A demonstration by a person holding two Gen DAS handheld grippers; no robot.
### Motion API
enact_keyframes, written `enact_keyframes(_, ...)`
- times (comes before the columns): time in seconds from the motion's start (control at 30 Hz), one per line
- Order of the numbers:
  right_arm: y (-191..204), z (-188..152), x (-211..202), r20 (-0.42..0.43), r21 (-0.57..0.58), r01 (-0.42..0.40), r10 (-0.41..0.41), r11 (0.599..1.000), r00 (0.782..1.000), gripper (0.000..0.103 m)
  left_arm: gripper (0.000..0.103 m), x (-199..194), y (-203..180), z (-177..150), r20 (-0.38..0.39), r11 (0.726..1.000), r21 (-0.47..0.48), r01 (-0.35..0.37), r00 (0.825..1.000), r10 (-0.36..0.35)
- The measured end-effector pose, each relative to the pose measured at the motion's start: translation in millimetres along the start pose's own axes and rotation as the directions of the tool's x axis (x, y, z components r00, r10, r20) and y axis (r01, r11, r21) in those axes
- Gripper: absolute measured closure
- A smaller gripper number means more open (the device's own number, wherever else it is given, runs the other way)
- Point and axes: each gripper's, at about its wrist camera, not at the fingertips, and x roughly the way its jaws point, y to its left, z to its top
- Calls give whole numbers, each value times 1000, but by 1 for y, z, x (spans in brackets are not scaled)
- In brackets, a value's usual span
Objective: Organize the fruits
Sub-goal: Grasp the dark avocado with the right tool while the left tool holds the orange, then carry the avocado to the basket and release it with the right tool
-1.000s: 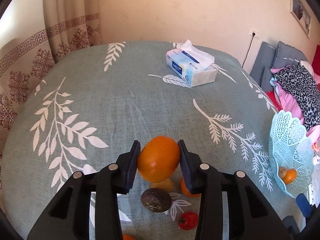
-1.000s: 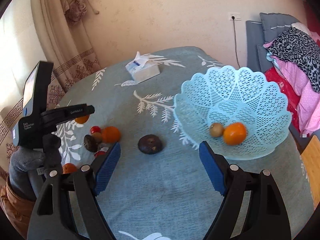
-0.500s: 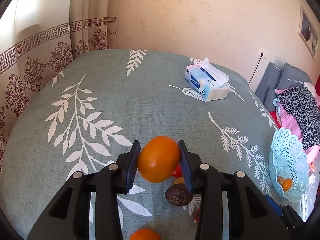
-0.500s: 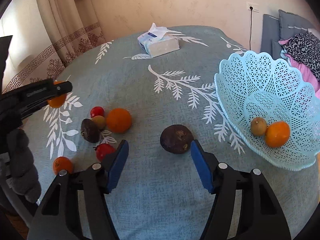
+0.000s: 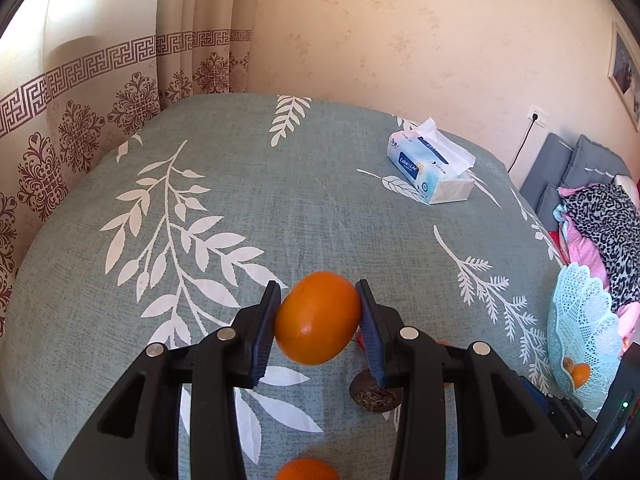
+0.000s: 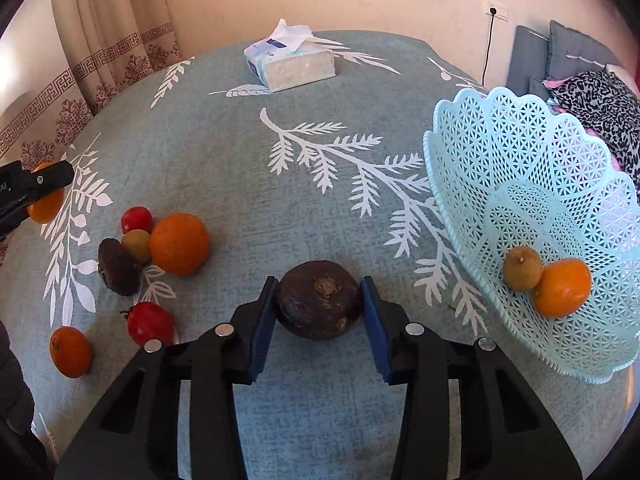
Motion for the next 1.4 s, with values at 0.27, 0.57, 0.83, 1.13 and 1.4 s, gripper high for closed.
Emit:
enact_keyframes(0.27,11,-9,-31,44,-41,-58,60,998,997,61,64,3,1,-2,-3,1000,-4,-11,1000,11)
enact_keyframes(0.57,-2,-2,-83,166,-21,-40,43,999,985,61,64,1,-4,-6,0,1000,13,-5,1000,5)
enact_keyframes(0.83,-63,-5,-102,200,97,69,-87,993,976,61,64,-3,-10,-10,1,1000,28,4,1000,-4)
enact_keyframes(1.13,-123,-13,-101,175,198,154,-189,968,966,61,64,-5,-22,-16,0,998,66,-2,1000,2)
enact_keyframes(1.4,-146,-17,-96,160,227,149,-188,962,969,56,64,-12,-36,-21,0,995,101,-18,1000,19)
